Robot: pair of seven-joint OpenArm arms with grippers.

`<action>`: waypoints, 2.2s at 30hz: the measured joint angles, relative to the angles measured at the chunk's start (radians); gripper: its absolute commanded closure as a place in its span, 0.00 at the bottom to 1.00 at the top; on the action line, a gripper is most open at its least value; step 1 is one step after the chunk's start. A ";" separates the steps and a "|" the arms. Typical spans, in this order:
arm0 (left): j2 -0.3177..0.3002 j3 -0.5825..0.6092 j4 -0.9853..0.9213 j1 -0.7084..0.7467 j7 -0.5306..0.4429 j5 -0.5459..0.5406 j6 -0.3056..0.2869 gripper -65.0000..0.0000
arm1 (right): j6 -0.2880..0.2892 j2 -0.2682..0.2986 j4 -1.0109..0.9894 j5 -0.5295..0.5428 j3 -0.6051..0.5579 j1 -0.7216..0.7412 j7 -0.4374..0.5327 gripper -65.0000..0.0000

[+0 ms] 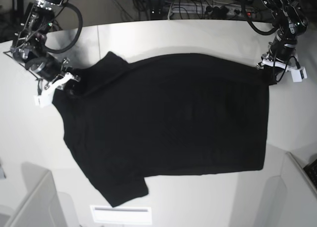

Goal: Fold the T-shirt properly
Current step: 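Lift the gripped edge and pull the shirt toward the arm bases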

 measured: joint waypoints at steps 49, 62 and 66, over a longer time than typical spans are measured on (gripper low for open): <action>-0.048 0.067 -0.077 -0.142 0.003 0.015 0.183 1.00 | -0.082 -0.003 -0.327 -0.054 -0.158 0.398 0.005 1.00; -0.058 0.112 -0.157 -0.228 -0.002 0.005 0.205 1.00 | -0.079 0.010 -0.381 -0.154 -0.155 0.459 0.076 1.00; -0.058 0.113 -0.169 -0.230 -0.001 0.008 0.206 1.00 | -0.079 0.011 -0.416 -0.158 -0.156 0.459 0.113 1.00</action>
